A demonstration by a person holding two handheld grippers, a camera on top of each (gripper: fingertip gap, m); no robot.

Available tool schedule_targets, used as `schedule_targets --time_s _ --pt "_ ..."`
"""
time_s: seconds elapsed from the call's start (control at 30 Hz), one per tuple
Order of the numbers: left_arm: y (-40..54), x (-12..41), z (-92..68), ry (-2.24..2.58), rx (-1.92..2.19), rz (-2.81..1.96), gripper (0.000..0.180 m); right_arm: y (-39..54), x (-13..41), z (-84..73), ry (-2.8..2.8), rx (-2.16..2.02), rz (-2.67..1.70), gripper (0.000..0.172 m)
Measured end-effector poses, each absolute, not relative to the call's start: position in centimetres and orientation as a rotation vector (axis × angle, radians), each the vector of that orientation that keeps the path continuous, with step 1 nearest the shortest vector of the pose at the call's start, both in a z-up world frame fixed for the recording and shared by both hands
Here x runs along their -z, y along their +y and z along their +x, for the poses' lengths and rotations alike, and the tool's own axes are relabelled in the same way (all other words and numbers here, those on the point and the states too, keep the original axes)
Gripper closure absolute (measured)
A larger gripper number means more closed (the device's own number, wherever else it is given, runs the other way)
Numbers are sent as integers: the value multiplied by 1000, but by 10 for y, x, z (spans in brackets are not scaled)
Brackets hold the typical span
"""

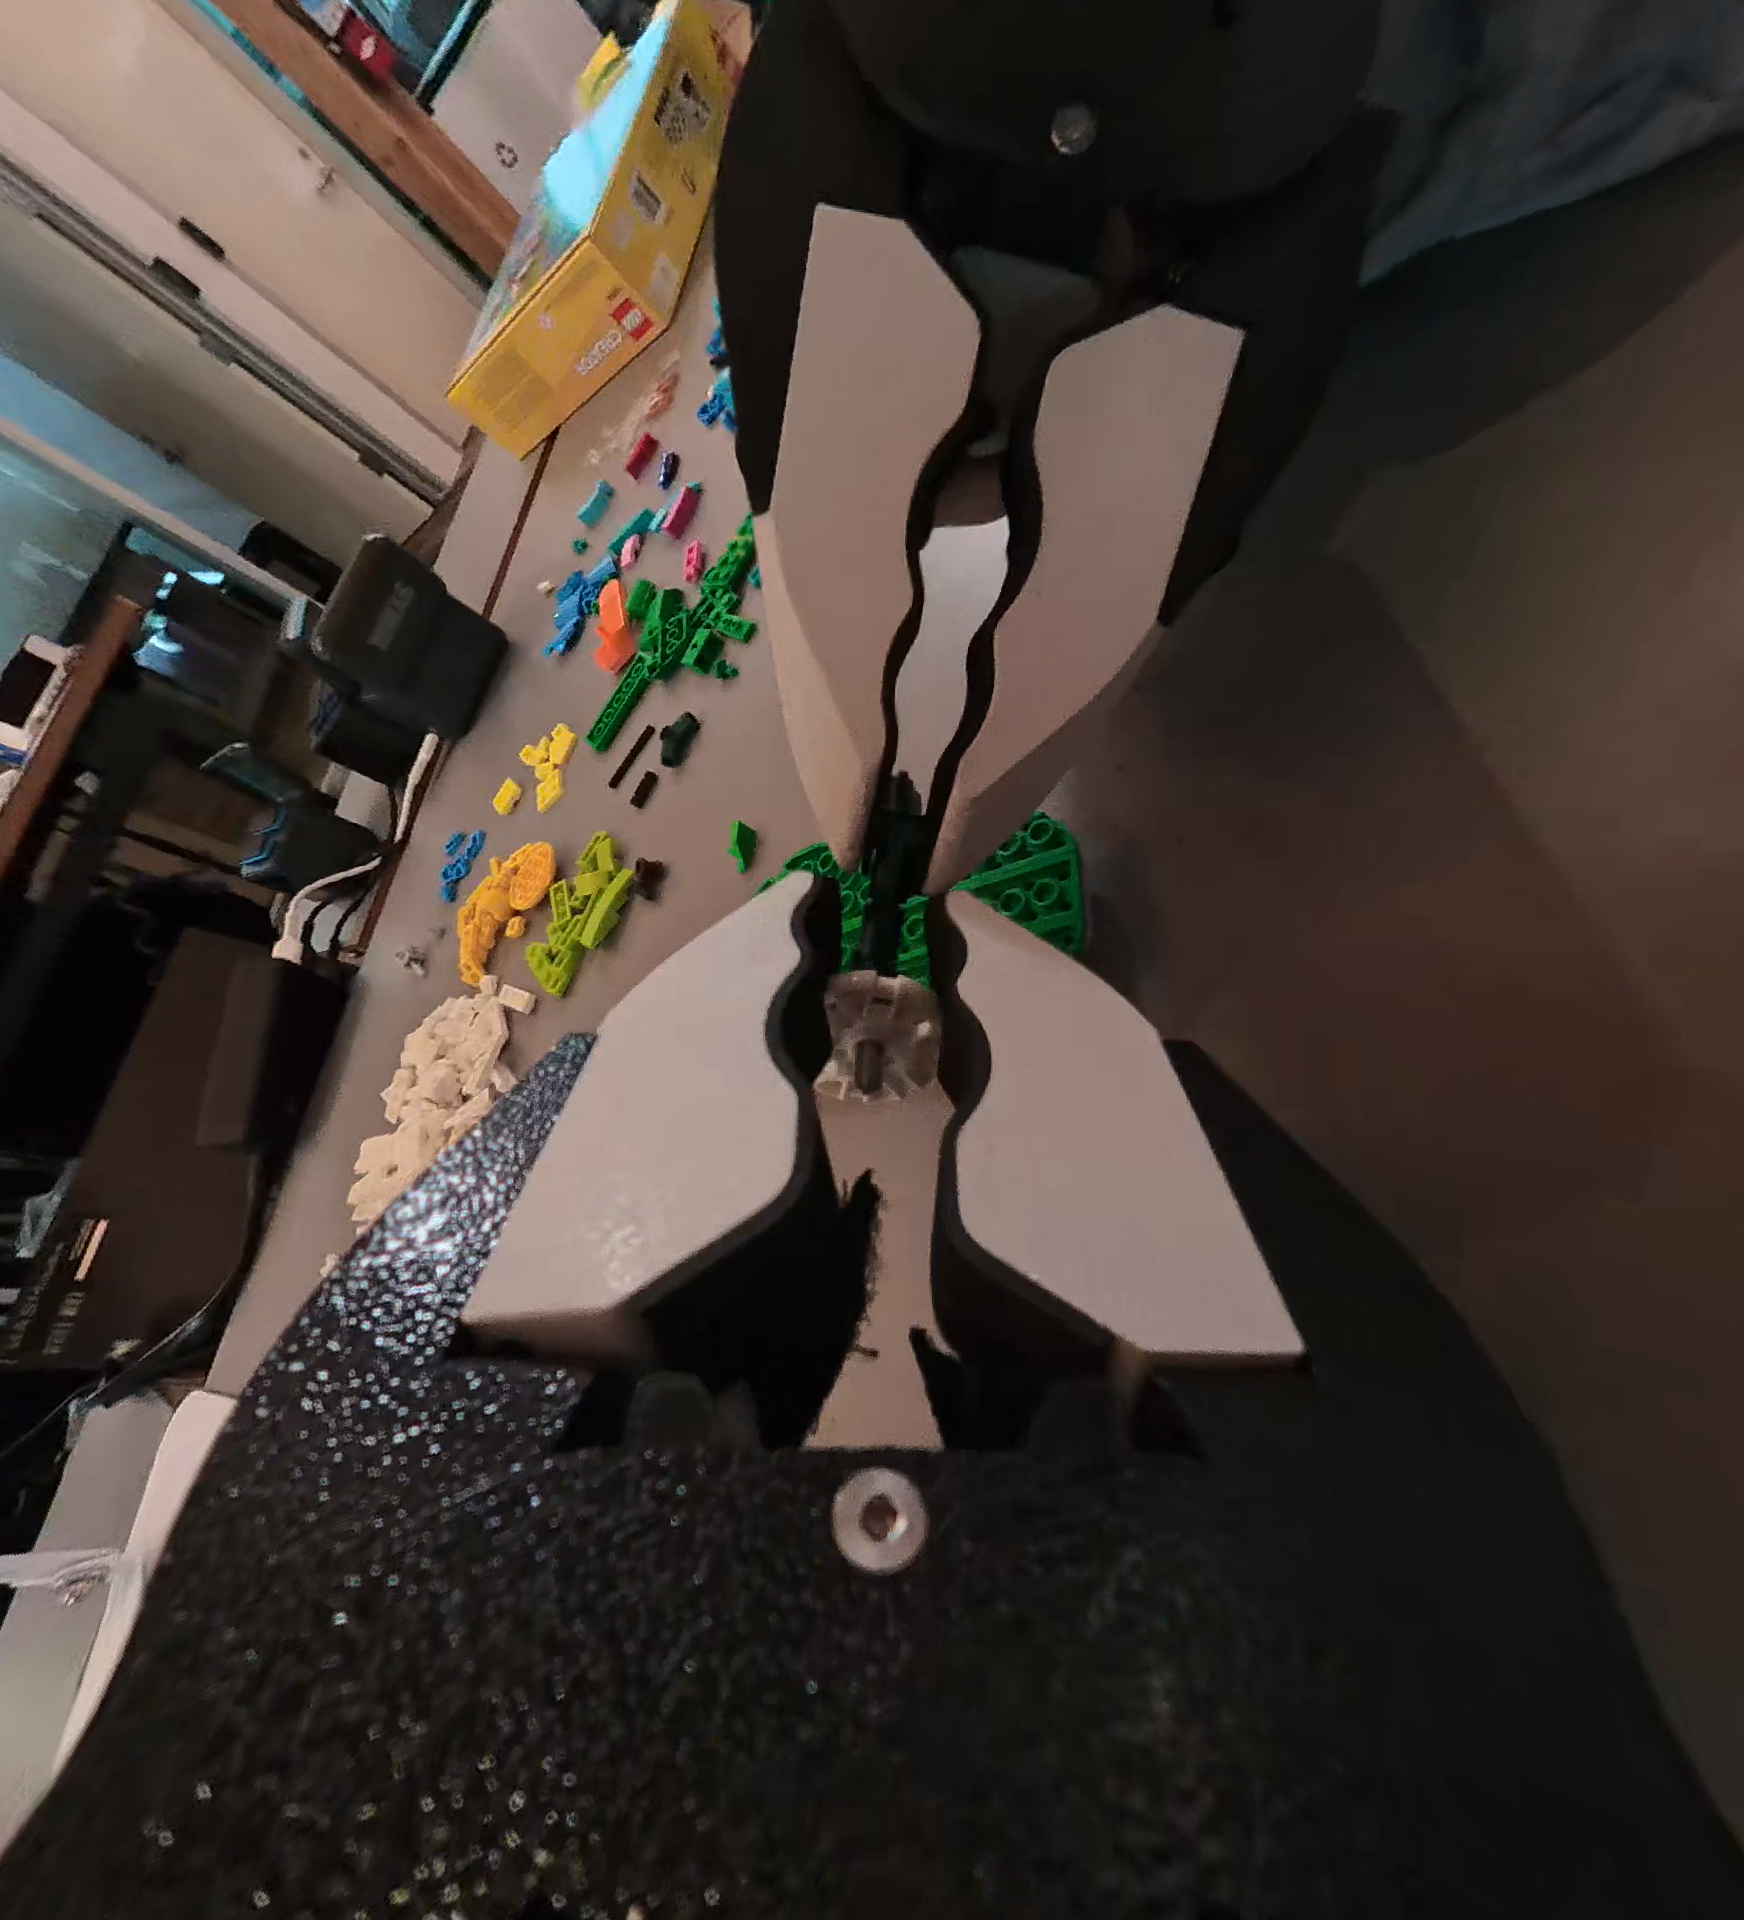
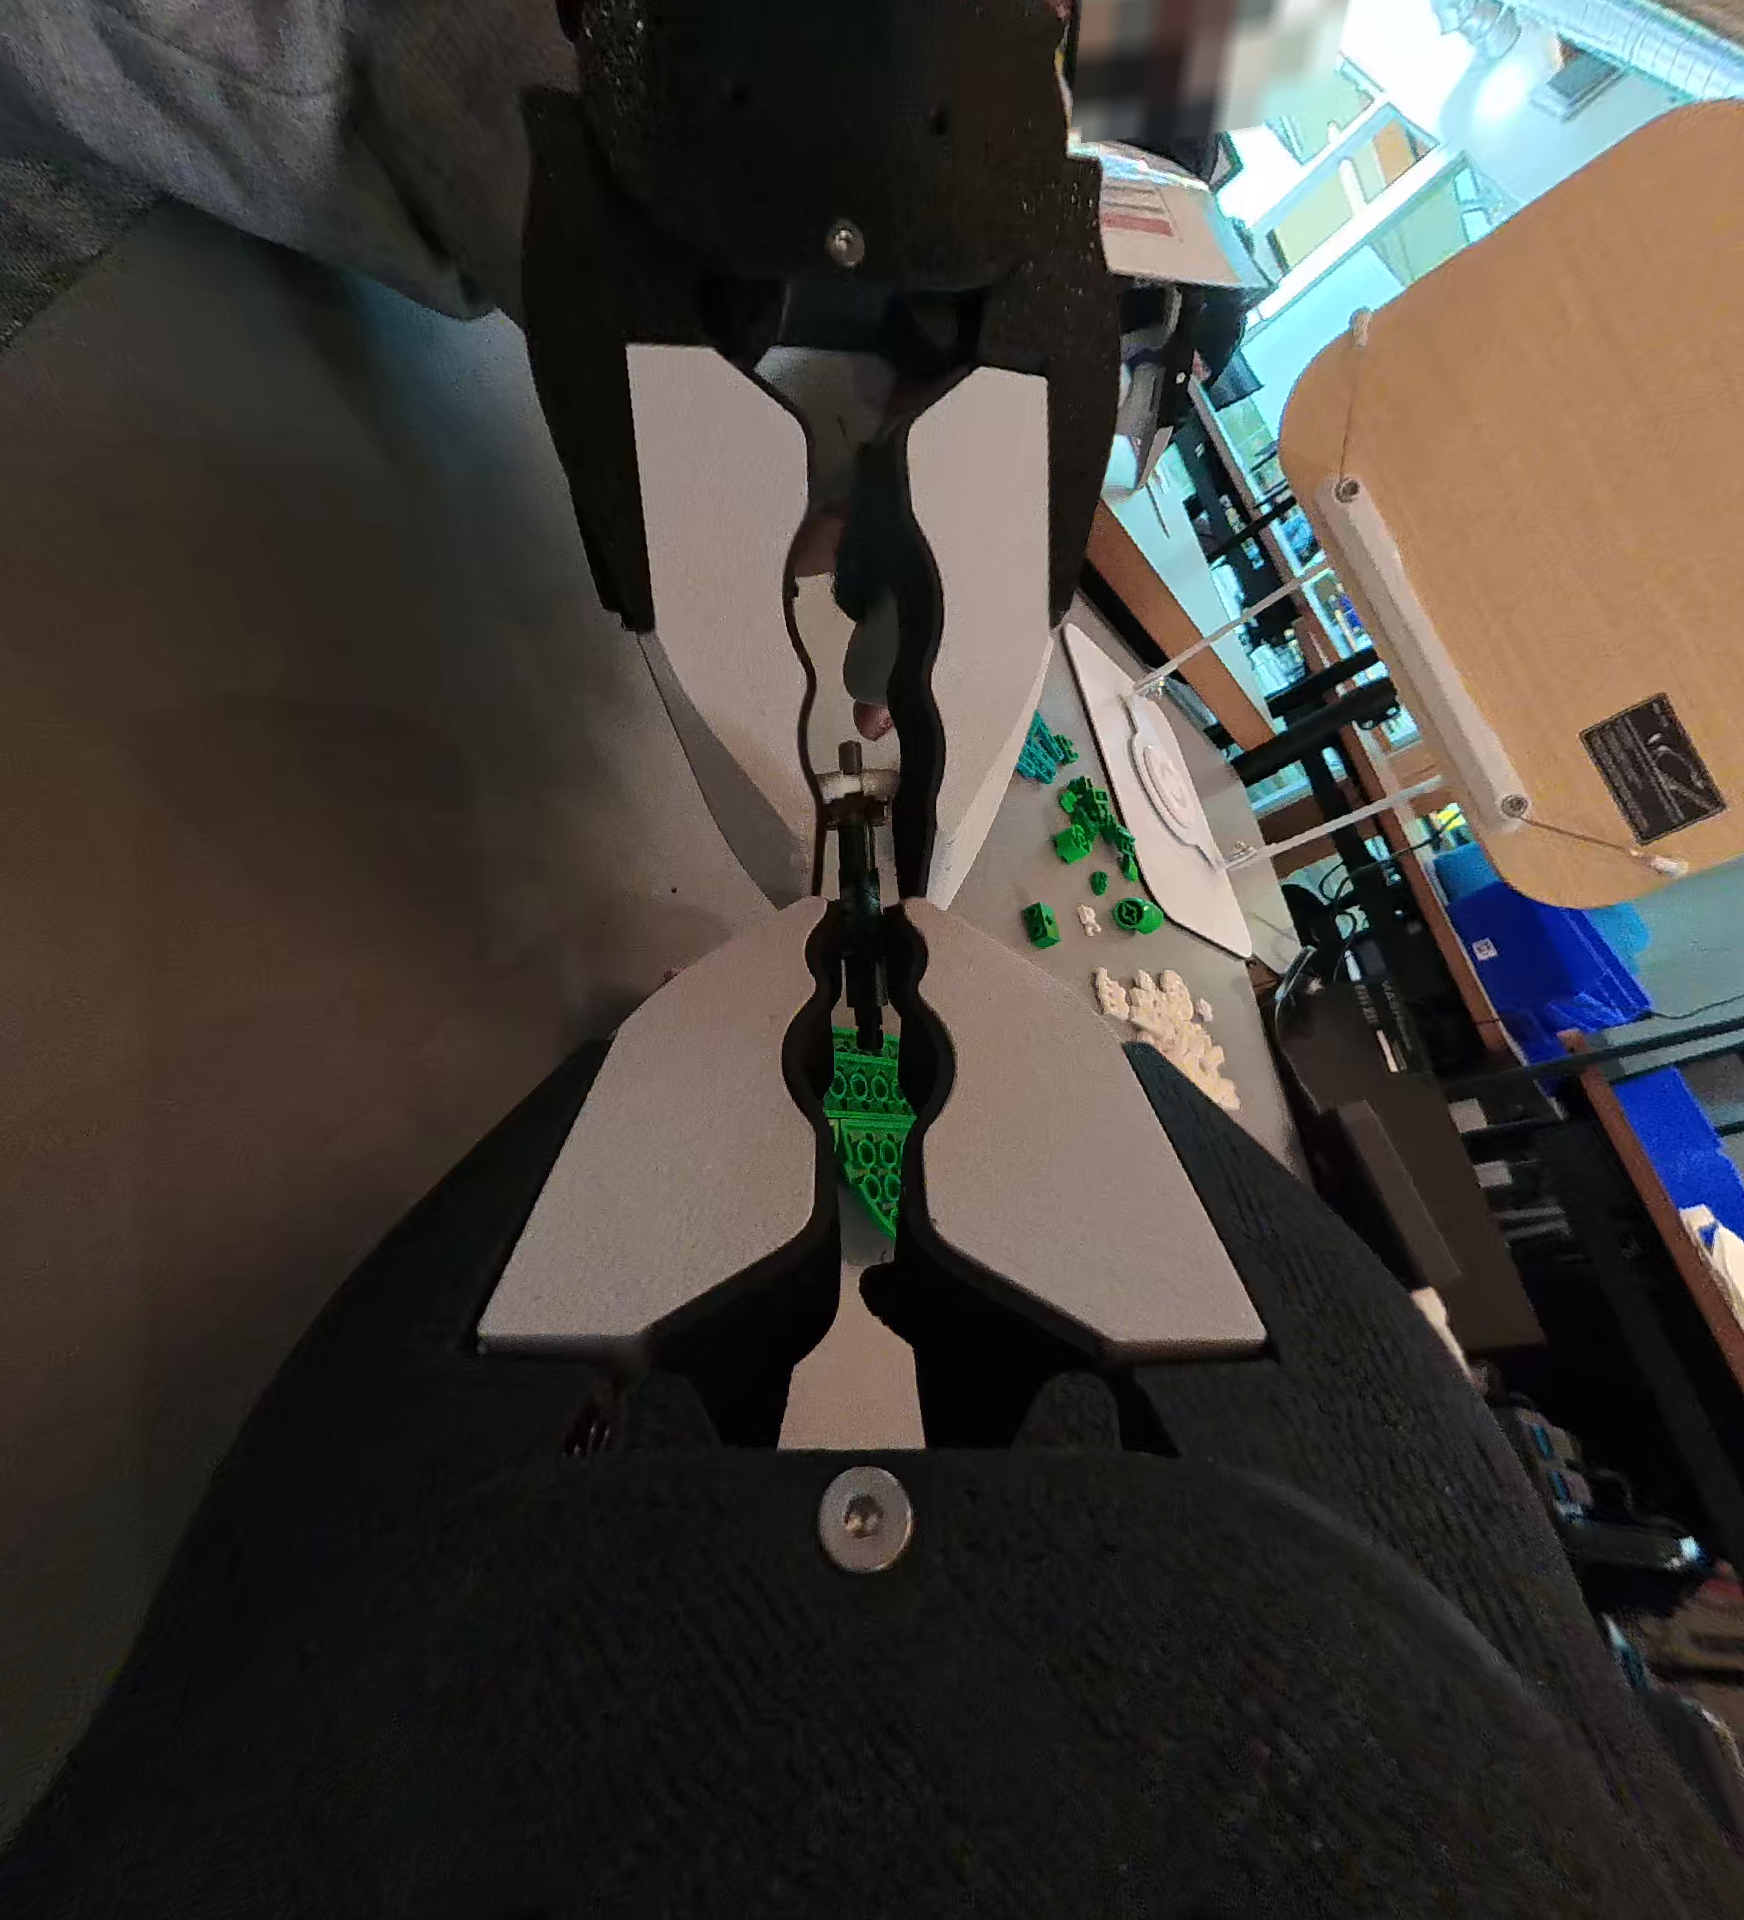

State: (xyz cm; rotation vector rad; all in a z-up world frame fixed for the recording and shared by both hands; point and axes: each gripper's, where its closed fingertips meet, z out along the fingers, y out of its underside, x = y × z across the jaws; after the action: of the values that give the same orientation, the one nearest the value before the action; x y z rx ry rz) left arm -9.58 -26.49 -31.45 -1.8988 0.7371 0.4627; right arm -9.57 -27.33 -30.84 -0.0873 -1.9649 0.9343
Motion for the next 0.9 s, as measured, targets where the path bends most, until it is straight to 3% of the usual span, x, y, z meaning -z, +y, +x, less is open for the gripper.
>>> schedule_targets --time_s 0.3,0.4,0.53,0.73,0.9 --pt "-268 311 -94 697 -417 -1912 164 -273 308 -94 -1987 -905 -93 165" --pt "-293 300 -134 579 -540 -1941 165 -220 322 -108 -1999 -655 -218 165" --pt "-329 279 -162 348 -401 -1895 165 -209 298 -108 -1907 -863 -344 165" --pt "-324 338 -162 343 -345 -2192 164 -224 302 -110 -1887 -837 -271 165" --pt "-313 355 -156 322 -256 -2286 137 -236 306 -108 -1900 -837 -204 165"
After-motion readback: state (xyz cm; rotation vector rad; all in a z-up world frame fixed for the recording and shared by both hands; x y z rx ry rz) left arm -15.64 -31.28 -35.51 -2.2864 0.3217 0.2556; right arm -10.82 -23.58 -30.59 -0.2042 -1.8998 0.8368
